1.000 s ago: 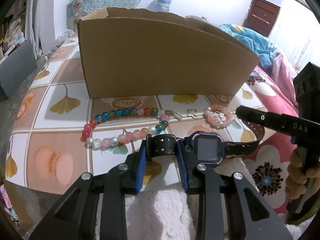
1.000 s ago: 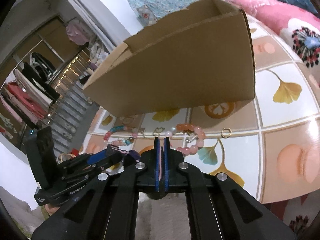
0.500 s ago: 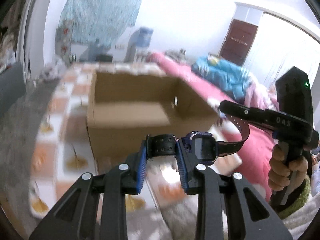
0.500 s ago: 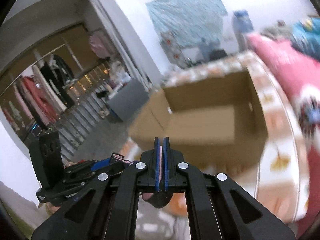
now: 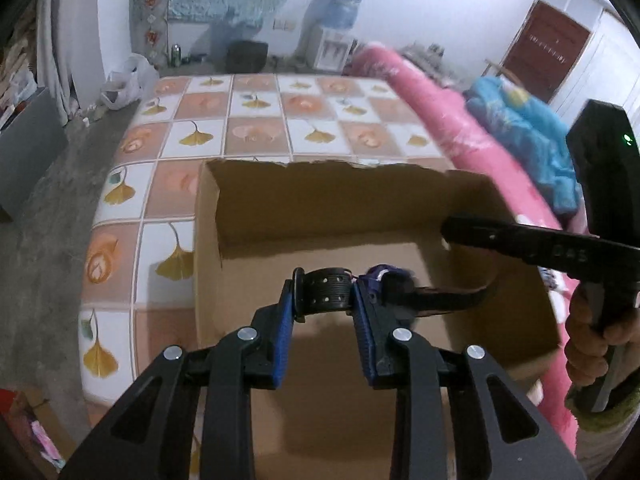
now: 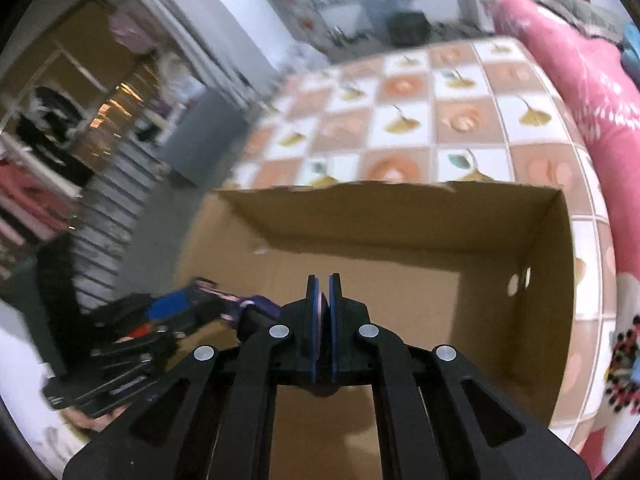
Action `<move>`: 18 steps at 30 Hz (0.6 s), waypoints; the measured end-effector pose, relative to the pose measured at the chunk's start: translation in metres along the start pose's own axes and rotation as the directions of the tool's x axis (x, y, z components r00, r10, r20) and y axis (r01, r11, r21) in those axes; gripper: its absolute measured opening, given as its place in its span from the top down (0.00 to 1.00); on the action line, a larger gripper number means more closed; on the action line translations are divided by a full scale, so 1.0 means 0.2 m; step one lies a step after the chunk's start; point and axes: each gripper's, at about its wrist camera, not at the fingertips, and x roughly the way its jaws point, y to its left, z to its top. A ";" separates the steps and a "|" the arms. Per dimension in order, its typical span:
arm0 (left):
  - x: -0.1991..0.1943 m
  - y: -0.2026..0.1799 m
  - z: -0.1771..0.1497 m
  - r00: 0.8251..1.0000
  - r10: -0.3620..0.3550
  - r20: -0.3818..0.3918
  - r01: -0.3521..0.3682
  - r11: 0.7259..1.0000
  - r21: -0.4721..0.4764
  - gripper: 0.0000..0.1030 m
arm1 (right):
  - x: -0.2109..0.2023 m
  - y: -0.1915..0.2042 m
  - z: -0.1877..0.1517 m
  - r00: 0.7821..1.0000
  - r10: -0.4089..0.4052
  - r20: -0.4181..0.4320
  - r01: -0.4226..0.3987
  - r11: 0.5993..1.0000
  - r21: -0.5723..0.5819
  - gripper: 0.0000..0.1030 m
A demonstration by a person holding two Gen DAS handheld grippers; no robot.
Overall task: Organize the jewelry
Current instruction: 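Lower the watch into the cardboard box and open both tools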
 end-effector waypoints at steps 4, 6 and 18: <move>0.11 0.02 0.07 0.997 0.076 -0.033 -0.076 0.997 0.004 0.65 | 0.08 -0.09 0.05 0.998 -0.038 -0.049 0.042 0.997 0.071 0.68; 0.11 0.03 0.08 0.998 0.064 -0.023 -0.064 0.998 0.007 0.61 | 0.06 -0.10 0.05 0.998 -0.054 -0.023 0.055 0.997 0.060 0.66; -0.19 0.11 0.01 0.985 0.044 0.167 -0.041 0.999 -0.021 0.36 | 0.11 0.09 0.00 0.990 -0.067 -0.128 0.047 0.987 -0.152 0.61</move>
